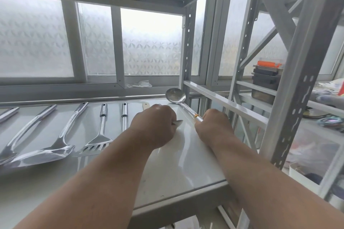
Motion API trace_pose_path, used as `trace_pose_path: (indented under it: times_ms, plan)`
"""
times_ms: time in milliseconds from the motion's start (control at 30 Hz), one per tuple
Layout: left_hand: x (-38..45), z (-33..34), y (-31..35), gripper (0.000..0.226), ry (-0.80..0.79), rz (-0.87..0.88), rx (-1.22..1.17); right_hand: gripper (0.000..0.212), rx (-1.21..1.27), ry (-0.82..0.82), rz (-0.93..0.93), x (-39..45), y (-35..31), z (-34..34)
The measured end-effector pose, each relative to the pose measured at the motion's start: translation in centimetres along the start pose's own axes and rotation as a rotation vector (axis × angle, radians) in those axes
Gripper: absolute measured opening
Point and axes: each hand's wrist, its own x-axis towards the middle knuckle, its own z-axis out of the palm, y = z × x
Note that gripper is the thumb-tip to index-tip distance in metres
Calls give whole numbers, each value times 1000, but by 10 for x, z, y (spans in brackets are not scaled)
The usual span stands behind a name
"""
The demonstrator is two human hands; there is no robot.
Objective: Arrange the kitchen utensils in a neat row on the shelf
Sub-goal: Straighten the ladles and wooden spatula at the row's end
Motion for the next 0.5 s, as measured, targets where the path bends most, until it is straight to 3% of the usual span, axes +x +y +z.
trace_pose_path:
  times_ms: [500]
  plan:
    - [0,-1,0,38,4,-4,-9,23,10,17,24,-3,0,-3]
